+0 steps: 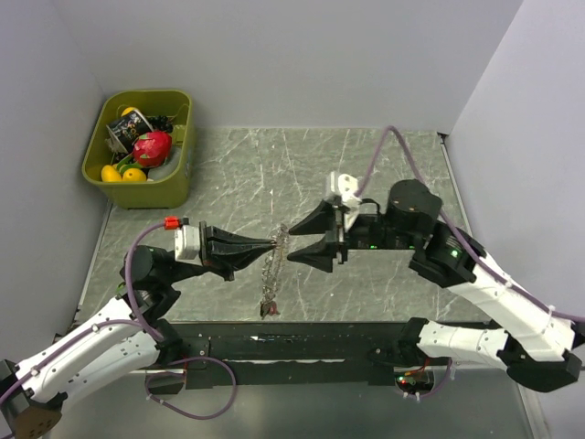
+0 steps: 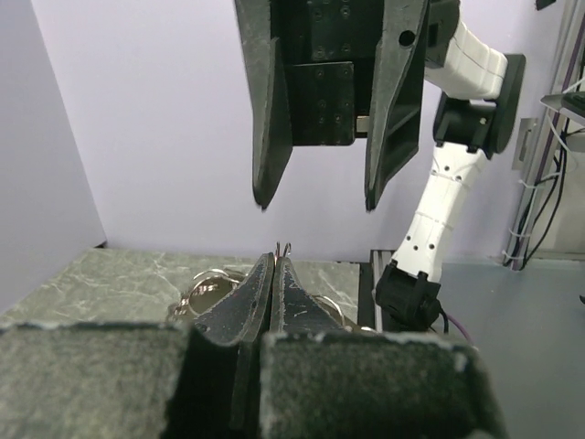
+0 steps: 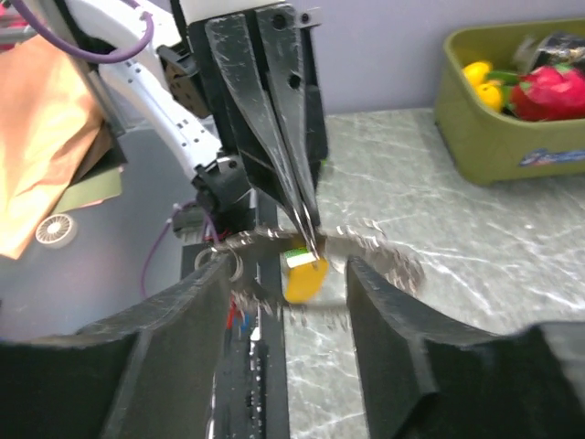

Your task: Put the keys on the keyring

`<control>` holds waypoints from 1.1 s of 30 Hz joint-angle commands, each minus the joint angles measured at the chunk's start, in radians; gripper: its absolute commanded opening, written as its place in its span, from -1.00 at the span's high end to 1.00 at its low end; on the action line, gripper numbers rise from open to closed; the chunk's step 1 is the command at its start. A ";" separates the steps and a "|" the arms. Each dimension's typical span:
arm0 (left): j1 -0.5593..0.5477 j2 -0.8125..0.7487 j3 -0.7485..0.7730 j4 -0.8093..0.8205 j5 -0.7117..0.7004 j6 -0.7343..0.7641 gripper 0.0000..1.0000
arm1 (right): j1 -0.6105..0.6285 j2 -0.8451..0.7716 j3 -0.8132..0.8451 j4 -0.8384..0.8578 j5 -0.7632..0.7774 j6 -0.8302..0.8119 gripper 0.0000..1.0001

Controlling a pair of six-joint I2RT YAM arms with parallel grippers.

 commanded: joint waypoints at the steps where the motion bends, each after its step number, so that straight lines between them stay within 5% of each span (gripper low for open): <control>1: -0.003 0.020 0.050 0.058 0.038 -0.004 0.98 | 0.044 0.072 0.054 0.027 0.012 -0.008 -0.15; 7: -0.001 0.031 0.062 0.068 0.069 -0.019 0.98 | 0.052 0.104 0.068 0.021 0.034 -0.008 0.15; 13: -0.001 0.006 0.056 0.057 0.049 -0.005 0.98 | 0.052 0.103 0.068 0.015 0.057 -0.010 0.98; 26: -0.001 -0.012 0.085 -0.096 0.046 0.077 0.98 | 0.052 0.097 0.088 -0.004 0.081 -0.020 1.00; 28: -0.001 -0.023 0.085 -0.112 0.037 0.082 0.98 | 0.051 0.084 0.083 0.013 0.089 -0.017 0.75; 33: -0.001 -0.042 0.080 -0.144 0.001 0.104 0.98 | 0.051 0.006 -0.004 0.094 0.151 -0.002 -0.31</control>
